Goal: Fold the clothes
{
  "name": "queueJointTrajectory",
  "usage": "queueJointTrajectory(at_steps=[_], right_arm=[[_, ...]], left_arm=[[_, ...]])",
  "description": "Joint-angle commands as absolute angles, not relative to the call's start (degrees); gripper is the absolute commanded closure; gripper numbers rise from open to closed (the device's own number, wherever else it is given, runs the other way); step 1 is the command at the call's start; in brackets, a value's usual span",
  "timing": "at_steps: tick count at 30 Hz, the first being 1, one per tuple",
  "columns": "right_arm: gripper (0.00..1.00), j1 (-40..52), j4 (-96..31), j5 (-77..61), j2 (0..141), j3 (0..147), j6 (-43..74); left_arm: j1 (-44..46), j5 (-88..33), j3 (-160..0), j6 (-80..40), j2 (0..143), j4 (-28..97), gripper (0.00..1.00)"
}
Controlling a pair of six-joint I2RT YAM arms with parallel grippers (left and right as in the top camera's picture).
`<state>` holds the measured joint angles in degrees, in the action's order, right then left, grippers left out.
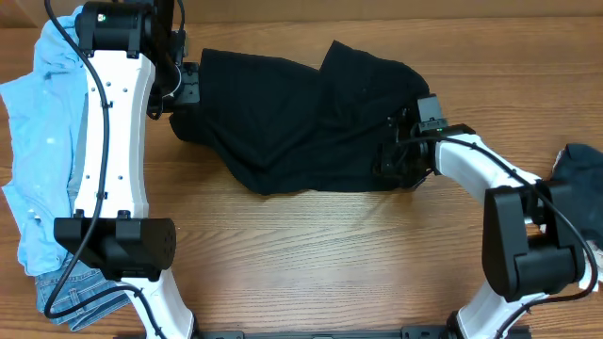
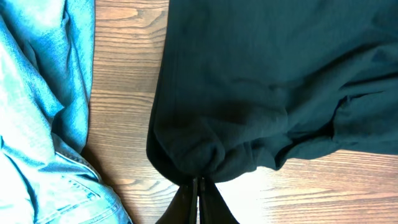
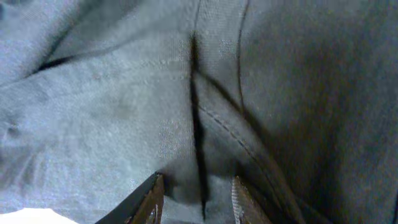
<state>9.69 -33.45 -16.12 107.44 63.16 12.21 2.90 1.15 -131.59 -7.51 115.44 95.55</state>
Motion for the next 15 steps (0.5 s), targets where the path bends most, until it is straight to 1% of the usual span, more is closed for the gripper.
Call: queueJointTrajectory(at_steps=[1,3,4,5,8,10,11,12,13,15], right_arm=[[0.65,10.0,-32.4,-19.6,111.1,62.6,12.5],[0.8,10.0,-32.2,-20.7,111.4,62.6,12.4],[0.83,10.0,-32.0,-20.7,111.4,62.7,12.4],[0.83,10.0,-32.0,-20.7,111.4,62.7,12.4],[0.82,10.0,-32.4,-20.7,111.4,62.7,12.4],[0.79,9.9,-32.7,-20.6,111.1,62.9,12.4],[0.76,9.9,-33.3,-20.4,110.8,63.5,12.4],[0.68,9.8,-34.2,-19.5,110.3,64.4,12.3],[0.66,9.8,-35.4,-18.1,109.6,65.4,12.3],[0.65,9.7,-37.9,-16.6,108.0,67.7,11.7]], left_arm=[[3.0,1.5,-131.6,-6.8,116.1,95.3,0.96],[3.0,1.5,-131.6,-6.8,116.1,95.1,0.96],[3.0,1.5,-131.6,-6.8,116.1,95.1,0.96],[3.0,1.5,-131.6,-6.8,116.1,95.1,0.96],[3.0,1.5,-131.6,-6.8,116.1,95.1,0.96],[3.0,1.5,-131.6,-6.8,116.1,95.1,0.96],[3.0,1.5,-131.6,-6.8,116.1,95.1,0.96],[3.0,1.5,-131.6,-6.8,116.1,95.1,0.96],[3.0,1.5,-131.6,-6.8,116.1,95.1,0.96],[3.0,1.5,-131.6,-6.8,116.1,95.2,0.96]])
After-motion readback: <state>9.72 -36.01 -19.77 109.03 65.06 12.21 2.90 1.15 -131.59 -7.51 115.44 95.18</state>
